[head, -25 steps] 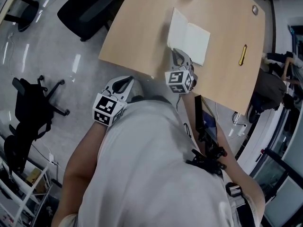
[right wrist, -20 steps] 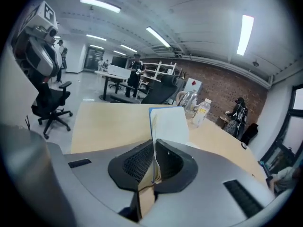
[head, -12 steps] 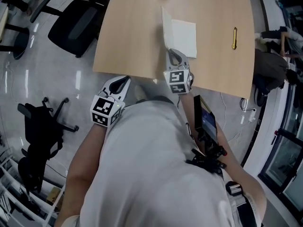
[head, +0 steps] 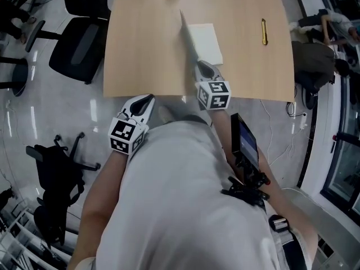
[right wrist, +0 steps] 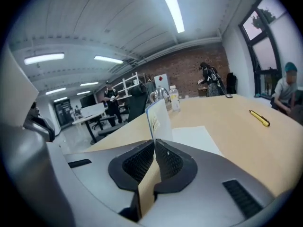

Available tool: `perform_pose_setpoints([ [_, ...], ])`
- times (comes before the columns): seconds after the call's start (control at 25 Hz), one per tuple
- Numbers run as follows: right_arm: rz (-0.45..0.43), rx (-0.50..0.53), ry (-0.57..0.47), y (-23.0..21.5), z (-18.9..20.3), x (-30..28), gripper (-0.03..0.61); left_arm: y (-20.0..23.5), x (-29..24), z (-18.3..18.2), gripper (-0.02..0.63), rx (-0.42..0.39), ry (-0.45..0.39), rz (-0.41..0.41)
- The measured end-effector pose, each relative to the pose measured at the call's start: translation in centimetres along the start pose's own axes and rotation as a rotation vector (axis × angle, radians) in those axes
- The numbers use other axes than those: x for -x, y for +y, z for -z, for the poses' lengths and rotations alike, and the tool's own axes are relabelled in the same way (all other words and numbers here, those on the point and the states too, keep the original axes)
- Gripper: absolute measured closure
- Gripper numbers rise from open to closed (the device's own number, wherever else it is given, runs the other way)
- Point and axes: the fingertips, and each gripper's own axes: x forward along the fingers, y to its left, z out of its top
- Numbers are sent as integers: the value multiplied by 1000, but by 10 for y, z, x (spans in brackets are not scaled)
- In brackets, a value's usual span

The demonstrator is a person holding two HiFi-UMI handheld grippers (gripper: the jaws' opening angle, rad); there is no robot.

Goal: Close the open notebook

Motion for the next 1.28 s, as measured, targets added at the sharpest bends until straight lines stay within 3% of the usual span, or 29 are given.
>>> perform_pose_setpoints([
  [0.68,1,-565,-67,-45,21,13,551,-12,-21,-8,601,-31,28,55],
  [1.0,75,-696,-71,-75,35,14,549,-8,-25,-8,601,-33,48,57],
  [1.28,133,-741,-6,-100,58,11,549,-16,-26,-10,601,-56,61,62],
])
